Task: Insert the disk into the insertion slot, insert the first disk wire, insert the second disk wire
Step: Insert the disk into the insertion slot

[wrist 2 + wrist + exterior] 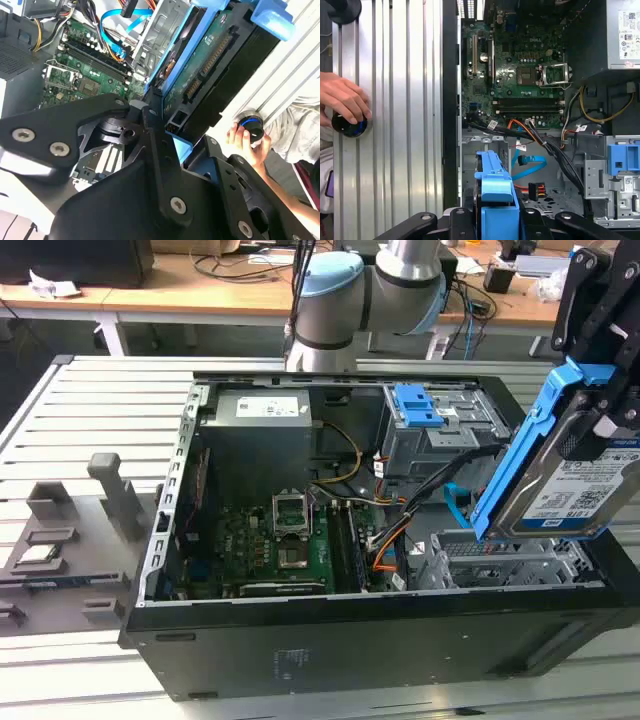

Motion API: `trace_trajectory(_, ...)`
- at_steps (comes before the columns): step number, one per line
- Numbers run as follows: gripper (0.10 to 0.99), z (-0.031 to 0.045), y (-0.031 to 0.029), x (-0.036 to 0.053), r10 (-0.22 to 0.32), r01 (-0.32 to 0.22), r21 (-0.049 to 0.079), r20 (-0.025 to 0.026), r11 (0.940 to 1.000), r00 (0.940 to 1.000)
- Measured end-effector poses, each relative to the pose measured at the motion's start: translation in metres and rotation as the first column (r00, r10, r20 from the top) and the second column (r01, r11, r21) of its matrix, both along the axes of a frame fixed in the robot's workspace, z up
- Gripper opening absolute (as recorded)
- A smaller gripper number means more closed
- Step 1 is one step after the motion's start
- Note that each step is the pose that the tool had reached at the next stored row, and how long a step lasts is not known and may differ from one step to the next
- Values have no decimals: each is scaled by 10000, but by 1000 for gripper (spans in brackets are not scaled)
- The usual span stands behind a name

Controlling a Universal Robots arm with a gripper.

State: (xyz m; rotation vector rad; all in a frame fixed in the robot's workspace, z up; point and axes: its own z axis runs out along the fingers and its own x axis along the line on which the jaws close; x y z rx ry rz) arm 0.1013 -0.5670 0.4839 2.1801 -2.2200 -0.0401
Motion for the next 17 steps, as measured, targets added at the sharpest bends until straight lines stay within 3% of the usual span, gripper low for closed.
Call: trace_trajectory(17, 365, -129, 0, 0, 0, 0, 0, 0, 10000, 10000)
